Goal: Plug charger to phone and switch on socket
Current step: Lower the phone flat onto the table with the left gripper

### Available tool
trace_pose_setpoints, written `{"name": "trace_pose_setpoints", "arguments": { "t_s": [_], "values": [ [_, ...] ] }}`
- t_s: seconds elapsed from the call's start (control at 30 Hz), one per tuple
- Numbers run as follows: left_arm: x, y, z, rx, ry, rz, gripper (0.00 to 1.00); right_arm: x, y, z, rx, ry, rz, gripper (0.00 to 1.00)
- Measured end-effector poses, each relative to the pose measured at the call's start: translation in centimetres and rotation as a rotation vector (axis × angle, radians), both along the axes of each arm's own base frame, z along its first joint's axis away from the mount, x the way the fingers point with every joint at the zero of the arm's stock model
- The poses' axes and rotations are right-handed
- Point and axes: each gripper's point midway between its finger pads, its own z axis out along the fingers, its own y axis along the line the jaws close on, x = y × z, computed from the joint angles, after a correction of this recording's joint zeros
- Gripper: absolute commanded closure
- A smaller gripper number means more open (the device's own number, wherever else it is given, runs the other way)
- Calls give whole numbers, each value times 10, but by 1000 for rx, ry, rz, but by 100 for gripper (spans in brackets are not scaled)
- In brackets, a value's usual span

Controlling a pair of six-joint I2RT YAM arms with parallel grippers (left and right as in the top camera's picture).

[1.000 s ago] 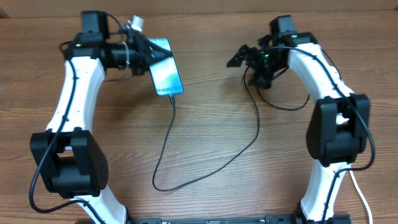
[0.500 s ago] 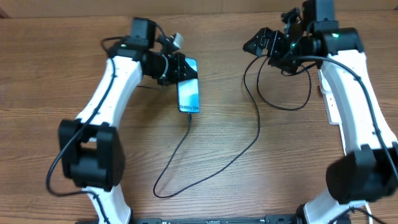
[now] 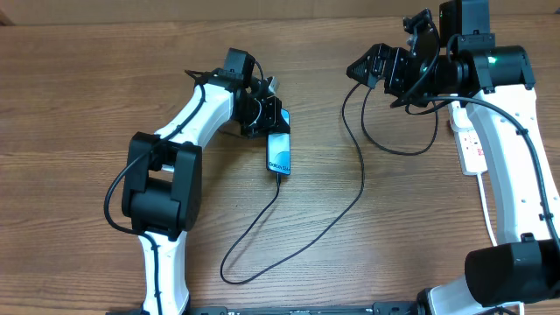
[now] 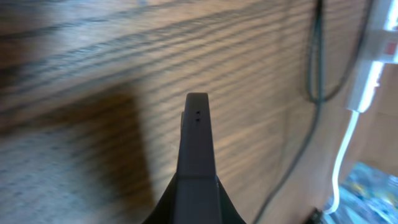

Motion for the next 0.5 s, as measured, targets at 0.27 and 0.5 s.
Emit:
{"name": "trace_pose_setpoints", "arguments": {
  "t_s": [0.27,0.5],
  "values": [
    [8,17,-15,133,11,99,95,-1,0,-1,-4,1,6,0],
    [11,22,-19,177,13,141,95,-1,0,-1,-6,-1,9,0]
  ]
}}
